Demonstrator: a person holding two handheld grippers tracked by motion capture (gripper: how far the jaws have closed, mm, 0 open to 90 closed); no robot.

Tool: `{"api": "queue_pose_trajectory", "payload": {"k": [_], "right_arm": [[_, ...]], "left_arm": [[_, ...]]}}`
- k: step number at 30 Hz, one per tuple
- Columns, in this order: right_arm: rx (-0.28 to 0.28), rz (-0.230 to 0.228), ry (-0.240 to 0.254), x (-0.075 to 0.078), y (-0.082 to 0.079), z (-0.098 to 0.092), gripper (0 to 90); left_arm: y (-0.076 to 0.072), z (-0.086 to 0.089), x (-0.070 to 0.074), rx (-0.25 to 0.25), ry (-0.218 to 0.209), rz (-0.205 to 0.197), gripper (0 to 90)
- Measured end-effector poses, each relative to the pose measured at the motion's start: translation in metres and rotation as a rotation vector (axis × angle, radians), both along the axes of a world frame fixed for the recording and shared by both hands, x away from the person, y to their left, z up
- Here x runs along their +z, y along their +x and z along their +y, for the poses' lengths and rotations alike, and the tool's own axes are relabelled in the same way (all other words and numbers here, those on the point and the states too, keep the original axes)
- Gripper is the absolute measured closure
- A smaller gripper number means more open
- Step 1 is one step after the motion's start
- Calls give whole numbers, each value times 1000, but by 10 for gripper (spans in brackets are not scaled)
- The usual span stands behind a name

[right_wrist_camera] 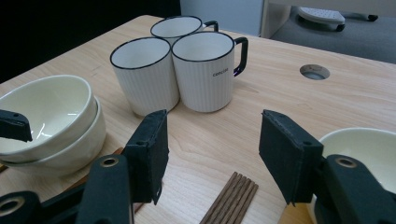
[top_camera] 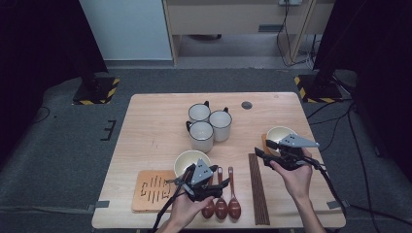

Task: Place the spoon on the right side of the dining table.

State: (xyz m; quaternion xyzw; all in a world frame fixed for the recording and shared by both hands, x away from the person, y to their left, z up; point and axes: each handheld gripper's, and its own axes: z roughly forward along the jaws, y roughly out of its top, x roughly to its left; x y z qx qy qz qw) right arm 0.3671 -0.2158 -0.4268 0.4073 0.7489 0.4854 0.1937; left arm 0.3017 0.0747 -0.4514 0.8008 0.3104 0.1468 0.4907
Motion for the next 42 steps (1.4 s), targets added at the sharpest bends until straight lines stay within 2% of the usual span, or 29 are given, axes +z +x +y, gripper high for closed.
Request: {"api": "queue_pose_trajectory", "payload": {"k": [7,21,42], "right_arm": [[16,2,21,-6,-3,2,432],[31,14,19,-16,-8,4,417],[63,35,5,-27,-15,13,413]], "left_arm": [[-4,-1,-5,-11,11,10,393],[-17,-1,-19,-52,40,34,390],[-21,-16,-40,-130,90,74,368]]}}
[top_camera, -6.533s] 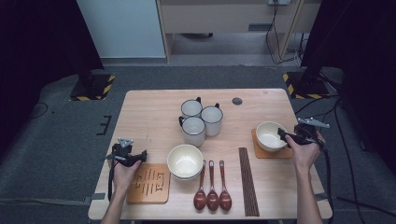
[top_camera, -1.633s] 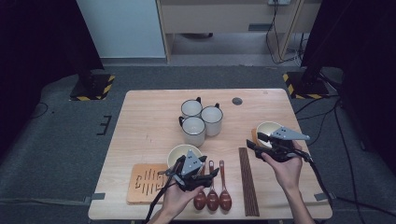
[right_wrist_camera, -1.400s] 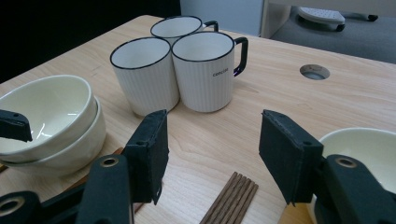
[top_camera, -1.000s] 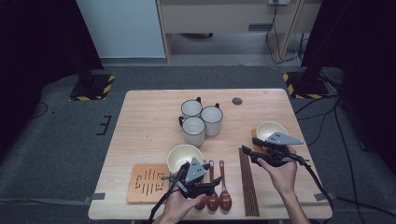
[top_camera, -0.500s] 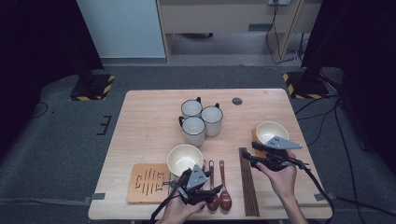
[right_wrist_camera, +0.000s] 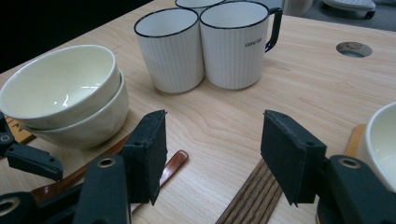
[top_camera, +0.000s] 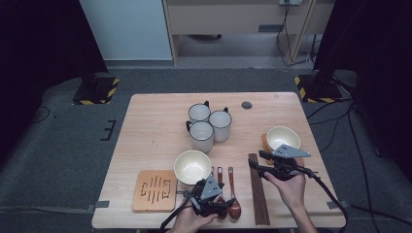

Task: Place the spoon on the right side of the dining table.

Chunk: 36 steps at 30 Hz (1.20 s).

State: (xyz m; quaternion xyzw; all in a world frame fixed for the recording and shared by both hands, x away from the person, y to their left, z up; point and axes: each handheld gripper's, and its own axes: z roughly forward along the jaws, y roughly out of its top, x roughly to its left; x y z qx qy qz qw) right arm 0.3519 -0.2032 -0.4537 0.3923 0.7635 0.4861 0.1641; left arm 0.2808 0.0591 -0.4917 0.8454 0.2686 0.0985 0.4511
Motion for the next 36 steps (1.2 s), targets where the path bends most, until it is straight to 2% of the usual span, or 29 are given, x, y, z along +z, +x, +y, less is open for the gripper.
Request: {"api": "queue_pose_trajectory", "payload": {"k": [25,36], "right_arm": [[25,50,-17,-16,3,12,412],[45,81,-21,-25,3,20,410]], "left_arm": [[2,-11,-20,-75,59,41,320],[1,-13,-23,-98,71,48,298]]}}
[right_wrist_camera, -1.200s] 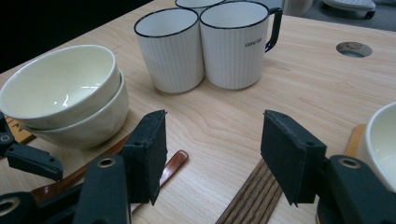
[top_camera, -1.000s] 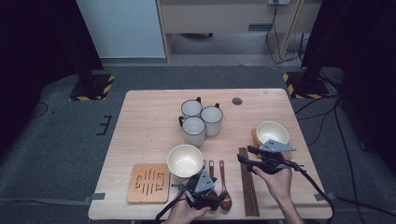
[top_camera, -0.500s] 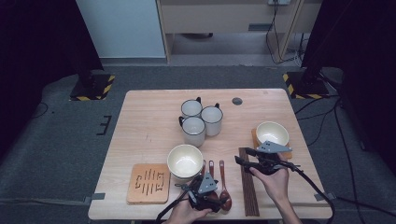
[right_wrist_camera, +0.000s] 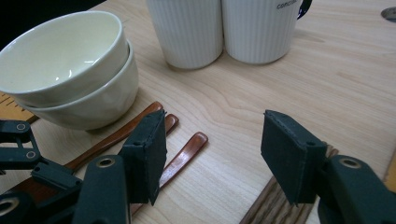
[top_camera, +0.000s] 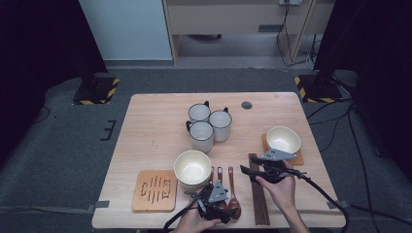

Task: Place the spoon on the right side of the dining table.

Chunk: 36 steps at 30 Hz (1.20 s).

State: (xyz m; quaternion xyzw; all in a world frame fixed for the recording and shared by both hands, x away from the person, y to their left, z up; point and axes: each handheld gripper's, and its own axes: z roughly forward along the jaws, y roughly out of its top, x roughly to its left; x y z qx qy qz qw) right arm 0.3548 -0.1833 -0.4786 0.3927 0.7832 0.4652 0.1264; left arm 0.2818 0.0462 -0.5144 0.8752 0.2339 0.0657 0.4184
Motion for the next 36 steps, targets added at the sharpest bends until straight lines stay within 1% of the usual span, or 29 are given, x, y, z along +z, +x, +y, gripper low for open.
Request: {"api": "queue_pose_trajectory", "payload": {"k": [4,7,8,10,13,16,21,25,29,34,36], "right_arm": [[3,13,4,-4,2,3,408],[1,14,5,-6,3,5,407],[5,12,1,-6,3,5,406],[12,8,3,-7,4,6,405],[20,6,13,-8,6,8,401],[30,18,19,-11,6,11,395],[55,26,-1,-13,6,21,385],[67,45,-16,-16,6,27,379],[71,53,-21,-19,6,28,376],[77,78,-21,-24,6,31,376],[81,101,-22,-26,6,33,378]], "left_arm": [[-1,-2,-2,-9,5,3,289],[-1,-2,-4,-15,12,5,283],[-1,-3,-5,-15,12,8,280],[0,-3,-5,-20,20,6,279],[0,-4,-6,-22,21,8,277],[0,-4,-7,-28,23,7,275],[-1,-6,-9,-39,31,3,273],[-3,-8,-10,-43,33,1,272],[-2,-8,-11,-44,37,-5,272],[-4,-10,-13,-55,58,-15,272],[-4,-11,-14,-61,64,-20,271]]}}
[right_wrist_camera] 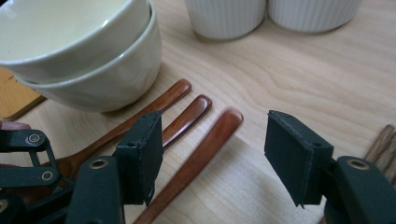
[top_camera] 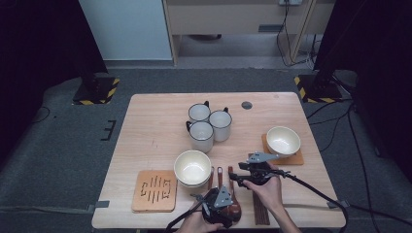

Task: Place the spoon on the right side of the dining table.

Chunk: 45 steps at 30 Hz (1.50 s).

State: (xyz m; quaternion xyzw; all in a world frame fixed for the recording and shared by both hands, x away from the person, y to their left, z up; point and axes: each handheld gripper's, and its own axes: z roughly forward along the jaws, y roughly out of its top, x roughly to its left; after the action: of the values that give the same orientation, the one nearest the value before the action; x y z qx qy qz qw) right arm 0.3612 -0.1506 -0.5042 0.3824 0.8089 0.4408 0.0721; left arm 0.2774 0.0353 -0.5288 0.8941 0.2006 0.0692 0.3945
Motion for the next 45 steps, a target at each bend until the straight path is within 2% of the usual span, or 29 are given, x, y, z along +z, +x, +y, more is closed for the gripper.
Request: {"api": "queue_pose_trajectory", "payload": {"k": [5,13,23,29,33,36,45], "right_arm": [[23,36,16,-4,-1,3,380],[48,48,22,-7,0,5,395],[60,75,32,-10,2,7,503],[65,85,8,-11,3,6,590],[59,93,9,-10,3,5,613],[54,109,21,-8,3,4,629],[46,119,53,-5,2,4,659]], "left_arm": [[-1,-1,-1,-6,1,-9,268],[-1,0,-2,-5,-10,-11,266],[-2,2,-3,-3,-14,-10,267],[-2,2,-3,-1,-19,-8,267],[-2,2,-4,-1,-20,-7,267],[-1,2,-4,1,-23,-6,268],[0,3,-4,5,-20,-6,278]]}}
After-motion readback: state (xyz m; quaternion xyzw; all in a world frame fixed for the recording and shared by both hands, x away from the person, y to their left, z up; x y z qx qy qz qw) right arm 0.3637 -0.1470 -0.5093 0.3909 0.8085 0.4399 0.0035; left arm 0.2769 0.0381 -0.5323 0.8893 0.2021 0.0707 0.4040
